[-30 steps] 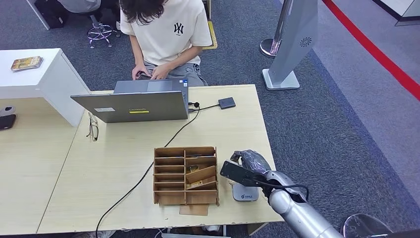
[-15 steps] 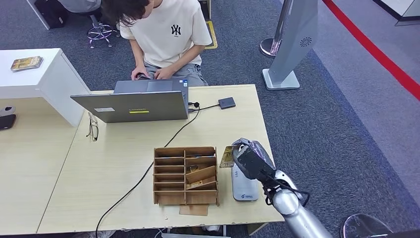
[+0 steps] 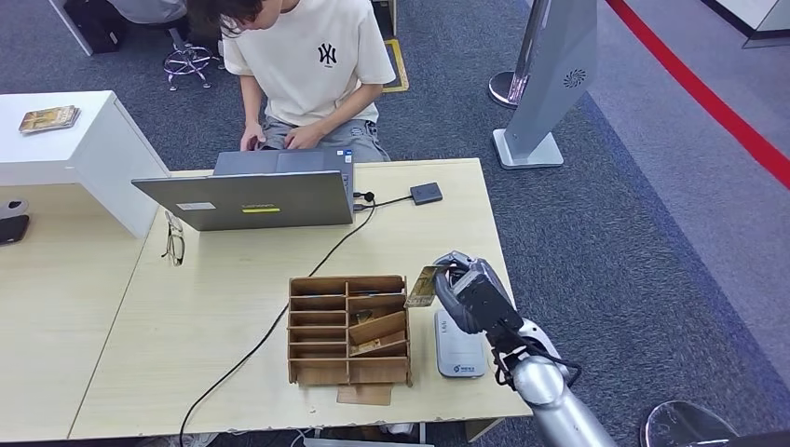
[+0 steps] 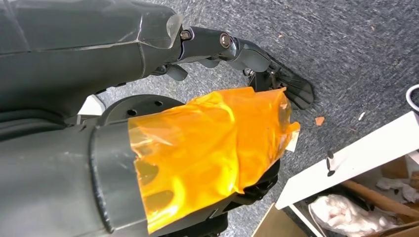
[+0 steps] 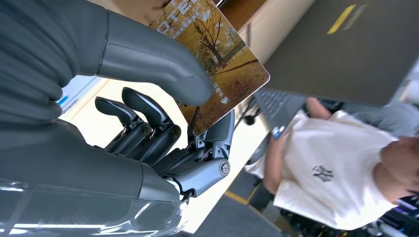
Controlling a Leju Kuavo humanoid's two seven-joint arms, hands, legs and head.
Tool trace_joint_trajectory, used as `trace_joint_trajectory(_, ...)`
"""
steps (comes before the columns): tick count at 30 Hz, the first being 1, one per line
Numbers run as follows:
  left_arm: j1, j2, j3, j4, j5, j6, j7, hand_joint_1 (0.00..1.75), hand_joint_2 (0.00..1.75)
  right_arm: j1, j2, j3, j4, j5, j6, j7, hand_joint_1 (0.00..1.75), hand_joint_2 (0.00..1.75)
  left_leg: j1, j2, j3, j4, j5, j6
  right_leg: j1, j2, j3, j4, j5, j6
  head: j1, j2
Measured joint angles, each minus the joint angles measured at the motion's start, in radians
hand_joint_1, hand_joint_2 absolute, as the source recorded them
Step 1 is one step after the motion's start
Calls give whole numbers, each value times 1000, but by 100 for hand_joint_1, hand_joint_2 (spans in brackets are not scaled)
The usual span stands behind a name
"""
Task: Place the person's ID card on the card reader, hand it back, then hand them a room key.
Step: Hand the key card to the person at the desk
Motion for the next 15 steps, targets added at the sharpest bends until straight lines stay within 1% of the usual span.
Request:
trace_joint_trajectory(6, -2, 0, 3, 5, -67, -21, -25, 0, 0, -46, 35, 36, 0, -63, 48, -34, 175, 175, 0, 0, 0, 0, 0, -1, 0, 1, 0, 1, 0, 0, 0, 0)
trace_joint_trajectory(12, -3, -1, 35, 33, -174, -57, -55, 0, 0, -136, 81, 92, 10, -146, 81, -35, 175, 175, 0, 1, 1, 0, 1, -1, 0, 1, 0, 1, 0, -1, 0, 0)
trace_joint_trajectory(15, -7, -2, 53, 60, -205, -53, -78, 0, 0, -193, 107, 116, 39, -203, 116, -32, 175, 175, 0, 2, 1, 0, 1, -1, 0, 2, -1, 1, 1, -1, 0, 0)
